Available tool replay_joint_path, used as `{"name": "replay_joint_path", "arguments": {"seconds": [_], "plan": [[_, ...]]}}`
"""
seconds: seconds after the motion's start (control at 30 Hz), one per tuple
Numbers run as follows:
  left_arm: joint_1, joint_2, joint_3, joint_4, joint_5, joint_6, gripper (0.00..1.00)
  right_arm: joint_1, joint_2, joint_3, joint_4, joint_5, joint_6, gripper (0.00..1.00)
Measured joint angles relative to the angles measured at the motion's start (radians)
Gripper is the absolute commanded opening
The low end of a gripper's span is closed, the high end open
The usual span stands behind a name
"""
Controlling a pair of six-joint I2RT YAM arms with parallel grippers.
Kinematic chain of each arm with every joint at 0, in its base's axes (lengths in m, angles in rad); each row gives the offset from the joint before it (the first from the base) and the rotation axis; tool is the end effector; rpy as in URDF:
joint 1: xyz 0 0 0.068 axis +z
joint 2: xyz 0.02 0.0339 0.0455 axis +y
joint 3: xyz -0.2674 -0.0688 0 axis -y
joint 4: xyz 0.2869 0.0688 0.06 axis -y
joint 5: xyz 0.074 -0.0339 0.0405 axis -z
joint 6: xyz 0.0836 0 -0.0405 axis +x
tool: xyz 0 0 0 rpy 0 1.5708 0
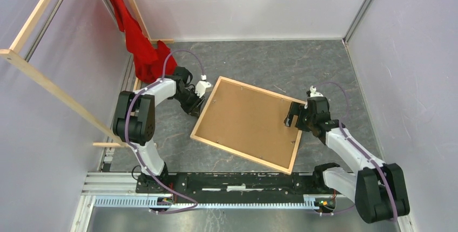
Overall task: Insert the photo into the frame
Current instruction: Adjust the photo frame at the center of the board.
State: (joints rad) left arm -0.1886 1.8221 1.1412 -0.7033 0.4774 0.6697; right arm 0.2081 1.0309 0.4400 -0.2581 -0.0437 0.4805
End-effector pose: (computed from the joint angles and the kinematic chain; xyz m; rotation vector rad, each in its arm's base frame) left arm 0.3608 -0.1080 0.0928 1.2181 2.5094 -0.5969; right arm 0.2520 0.0569 0.1146 0.3129 2.4320 0.3628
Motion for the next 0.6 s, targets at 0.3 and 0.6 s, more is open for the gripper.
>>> {"name": "replay_joint_path", "arguments": {"seconds": [0.3,0.6], "plan": [[-0.056,-0.022,-0.027,-0.137,0.101,0.037,0.46,-0.042,0.209,0.225,-0.002,0.059,-0.068,0.98],[0.023,0.054,0.086,-0.256,0.231,0.061,0.55,-0.015,0.279,0.343,0.119,0.017,-0.041,0.91]]}}
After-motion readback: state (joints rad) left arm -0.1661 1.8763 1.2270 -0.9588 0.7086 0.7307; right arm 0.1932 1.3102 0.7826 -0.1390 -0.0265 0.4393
